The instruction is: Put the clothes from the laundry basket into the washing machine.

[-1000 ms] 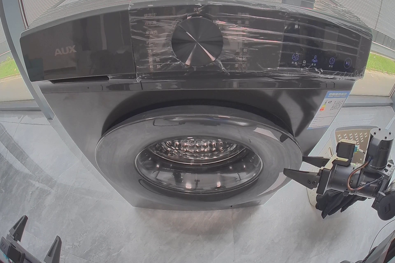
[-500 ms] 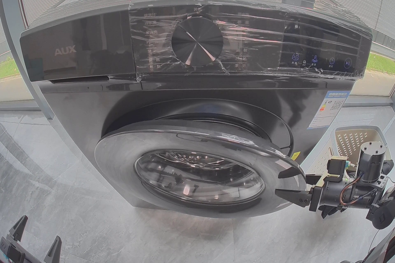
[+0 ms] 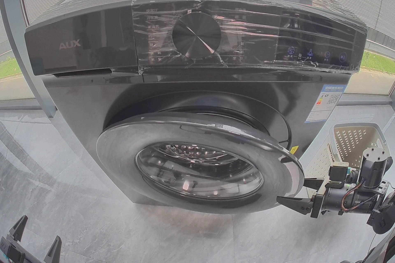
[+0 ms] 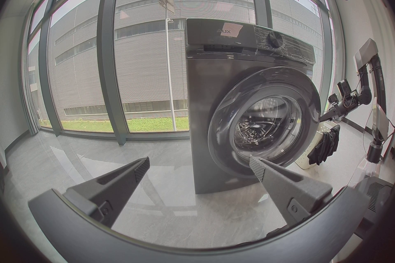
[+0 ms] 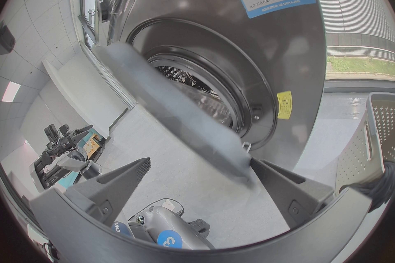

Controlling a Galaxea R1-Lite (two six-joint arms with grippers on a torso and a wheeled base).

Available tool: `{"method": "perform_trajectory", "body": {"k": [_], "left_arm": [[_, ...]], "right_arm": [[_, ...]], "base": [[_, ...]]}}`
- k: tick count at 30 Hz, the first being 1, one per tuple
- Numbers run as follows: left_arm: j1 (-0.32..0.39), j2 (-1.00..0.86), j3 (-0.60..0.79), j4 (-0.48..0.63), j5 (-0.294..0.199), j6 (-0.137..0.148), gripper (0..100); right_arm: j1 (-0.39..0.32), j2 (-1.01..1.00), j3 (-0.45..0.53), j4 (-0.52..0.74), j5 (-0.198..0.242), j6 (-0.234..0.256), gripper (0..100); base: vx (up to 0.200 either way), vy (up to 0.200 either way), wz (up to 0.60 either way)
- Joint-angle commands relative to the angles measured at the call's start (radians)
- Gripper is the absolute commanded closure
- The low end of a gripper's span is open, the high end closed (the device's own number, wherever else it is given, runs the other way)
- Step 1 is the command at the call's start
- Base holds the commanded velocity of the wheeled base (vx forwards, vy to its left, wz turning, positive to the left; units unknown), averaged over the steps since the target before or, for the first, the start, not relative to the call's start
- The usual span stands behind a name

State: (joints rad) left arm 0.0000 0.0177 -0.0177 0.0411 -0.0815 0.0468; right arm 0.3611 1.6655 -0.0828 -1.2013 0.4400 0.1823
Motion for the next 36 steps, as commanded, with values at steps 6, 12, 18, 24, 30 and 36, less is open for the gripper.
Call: {"method": "perform_trajectory", "body": {"k": [6, 12, 18, 24, 30, 36], "left_arm": [[0.0, -0.018, 0.018, 0.0, 0.0, 0.002, 0], [0.0, -0.018, 0.018, -0.001, 0.0, 0.004, 0], [0.0, -0.018, 0.018, -0.001, 0.0, 0.002, 0], [0.0, -0.018, 0.018, 0.0, 0.0, 0.002, 0], [0.0, -0.018, 0.018, 0.0, 0.0, 0.002, 0], [0.0, -0.018, 0.018, 0.0, 0.0, 0.002, 0]], "right_arm": [[0.045, -0.015, 0.051, -0.001, 0.002, -0.001, 0], [0.041, -0.006, 0.047, -0.038, -0.004, -0.015, 0], [0.039, 0.04, 0.034, -0.086, -0.009, -0.014, 0], [0.052, 0.115, 0.067, -0.182, -0.01, -0.017, 0], [0.082, 0.106, 0.083, -0.189, -0.009, -0.015, 0], [0.124, 0.094, 0.083, -0.185, -0.007, -0.011, 0]], "base": [[0.0, 0.0, 0.0], [0.0, 0.0, 0.0], [-0.033, 0.0, 0.0], [-0.167, 0.0, 0.0], [0.0, 0.0, 0.0], [0.0, 0.0, 0.0]]}}
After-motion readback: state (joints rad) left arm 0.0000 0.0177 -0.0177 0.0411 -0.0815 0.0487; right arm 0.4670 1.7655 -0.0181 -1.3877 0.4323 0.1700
